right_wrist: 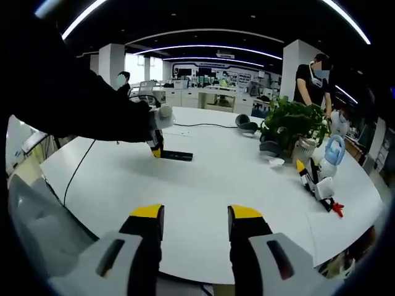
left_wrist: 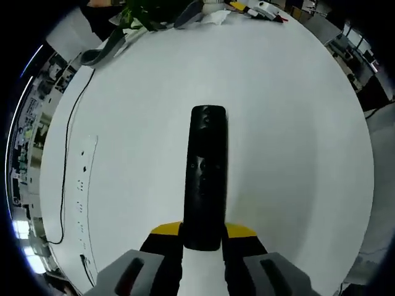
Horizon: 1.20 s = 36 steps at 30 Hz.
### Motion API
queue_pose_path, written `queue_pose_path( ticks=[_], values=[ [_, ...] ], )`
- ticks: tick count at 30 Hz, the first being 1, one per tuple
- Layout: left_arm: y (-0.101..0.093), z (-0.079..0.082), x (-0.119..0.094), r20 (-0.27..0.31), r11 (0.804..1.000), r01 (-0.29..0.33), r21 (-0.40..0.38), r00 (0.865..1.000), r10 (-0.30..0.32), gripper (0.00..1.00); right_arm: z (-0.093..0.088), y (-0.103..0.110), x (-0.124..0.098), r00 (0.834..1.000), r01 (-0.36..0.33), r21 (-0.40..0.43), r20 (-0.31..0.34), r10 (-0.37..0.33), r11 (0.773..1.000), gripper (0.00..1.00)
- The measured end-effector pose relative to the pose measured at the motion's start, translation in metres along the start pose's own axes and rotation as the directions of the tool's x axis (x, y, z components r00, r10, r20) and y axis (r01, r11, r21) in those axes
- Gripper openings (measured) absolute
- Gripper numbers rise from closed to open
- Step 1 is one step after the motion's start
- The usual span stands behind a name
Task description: Press the specified remote control buttons in sequence, fully releasing each button before pressing the next.
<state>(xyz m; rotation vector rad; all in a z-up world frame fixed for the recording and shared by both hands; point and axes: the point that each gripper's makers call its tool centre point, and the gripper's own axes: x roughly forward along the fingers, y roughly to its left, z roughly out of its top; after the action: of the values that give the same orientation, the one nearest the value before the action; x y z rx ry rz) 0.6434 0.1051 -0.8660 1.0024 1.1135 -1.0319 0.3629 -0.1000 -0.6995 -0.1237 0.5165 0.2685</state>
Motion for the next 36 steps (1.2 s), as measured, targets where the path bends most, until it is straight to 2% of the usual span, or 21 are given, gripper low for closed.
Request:
queue_pose_path(
  ticks=[4, 9, 13, 20, 23, 27, 31, 36],
  values=[
    [-0.006, -0.003, -0.001, -0.016, 0.998, 0.022, -0.05, 1.0, -0.023, 0.24, 0.0, 0.001, 0.0, 1.0, -0.002, -0.006, -0.001, 0.002, 1.0, 0.42],
    [-0.017, -0.003, -0.002, -0.019, 0.999, 0.015, -0.03, 1.0, -0.016, 0.24, 0.001, 0.0, -0.001, 1.0, 0.0, -0.002, 0.008, 0.0, 1.0, 0.41],
    [-0.027, -0.005, -0.004, -0.036, 0.998, 0.012, -0.059, 0.999, -0.014, 0.24, 0.001, 0.0, -0.001, 1.0, -0.004, 0.0, 0.013, 0.004, 1.0, 0.41],
    [-0.044, -0.007, -0.006, -0.069, 0.999, 0.019, -0.037, 0.997, -0.022, 0.24, 0.002, 0.001, -0.001, 1.0, -0.011, -0.002, 0.014, 0.011, 1.0, 0.4],
    [-0.044, -0.01, -0.004, -0.088, 0.999, 0.026, -0.02, 0.996, -0.027, 0.24, 0.002, 0.002, -0.001, 1.0, -0.017, -0.003, 0.014, 0.017, 1.0, 0.4],
    [-0.054, -0.012, -0.004, -0.112, 0.999, 0.041, -0.028, 0.993, -0.043, 0.24, 0.003, 0.002, -0.002, 1.0, -0.018, 0.006, 0.023, 0.018, 1.0, 0.39],
    [-0.062, -0.013, -0.004, -0.123, 0.999, 0.032, -0.005, 0.992, -0.033, 0.24, 0.004, 0.002, -0.003, 0.999, -0.019, 0.01, 0.028, 0.019, 1.0, 0.39],
    [-0.068, -0.014, -0.004, -0.125, 0.999, 0.037, -0.017, 0.991, -0.039, 0.24, 0.005, 0.003, -0.003, 0.999, -0.027, 0.011, 0.035, 0.026, 1.0, 0.38]
  ],
)
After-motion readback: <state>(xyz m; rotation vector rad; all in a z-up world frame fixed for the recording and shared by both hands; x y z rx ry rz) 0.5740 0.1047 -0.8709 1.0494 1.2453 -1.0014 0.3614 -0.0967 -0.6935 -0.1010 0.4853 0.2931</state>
